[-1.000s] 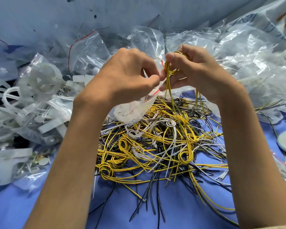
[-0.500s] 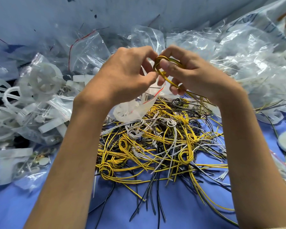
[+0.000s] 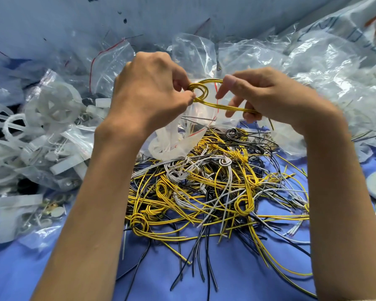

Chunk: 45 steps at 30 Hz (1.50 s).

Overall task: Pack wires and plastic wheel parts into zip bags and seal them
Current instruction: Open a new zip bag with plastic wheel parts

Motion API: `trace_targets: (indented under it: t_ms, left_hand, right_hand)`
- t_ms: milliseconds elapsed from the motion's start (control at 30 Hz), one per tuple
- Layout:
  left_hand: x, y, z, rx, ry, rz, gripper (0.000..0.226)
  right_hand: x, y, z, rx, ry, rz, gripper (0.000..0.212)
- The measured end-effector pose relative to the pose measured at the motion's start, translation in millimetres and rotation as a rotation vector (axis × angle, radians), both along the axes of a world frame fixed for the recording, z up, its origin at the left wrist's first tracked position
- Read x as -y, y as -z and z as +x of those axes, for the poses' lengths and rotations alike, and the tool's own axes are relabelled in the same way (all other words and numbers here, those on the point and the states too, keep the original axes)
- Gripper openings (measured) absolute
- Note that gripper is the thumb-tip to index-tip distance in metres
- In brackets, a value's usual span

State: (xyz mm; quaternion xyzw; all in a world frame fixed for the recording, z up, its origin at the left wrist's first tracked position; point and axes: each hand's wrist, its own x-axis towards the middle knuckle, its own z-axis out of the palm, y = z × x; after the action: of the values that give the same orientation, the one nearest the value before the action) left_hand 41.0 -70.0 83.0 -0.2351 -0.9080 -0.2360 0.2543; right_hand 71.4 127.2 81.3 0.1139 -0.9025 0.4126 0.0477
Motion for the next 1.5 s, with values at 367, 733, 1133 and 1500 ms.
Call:
trace_targets:
  t_ms: [367, 733, 1133, 1500]
  left_hand:
    - [1, 1, 4, 0.269, -0.032, -0.125, 0.012]
    - [0, -1, 8, 0.267, 0.020, -0.127, 0.041]
    - [5, -4, 6, 0.308, 0.119, -0.215, 0.042]
    - [3, -2, 5, 0.337, 0.165, -0.250, 0.041]
  right_hand:
    - [-13, -10, 7, -0.265, 0.115, 0.126, 0.012]
    - [24, -2, -4, -0.372, 0.054, 0.276, 0.019]
    - [51, 25, -19, -0.276, -0.069, 0.373, 0.021]
    - [39, 10, -6, 0.060, -0.158, 0.537, 0.040]
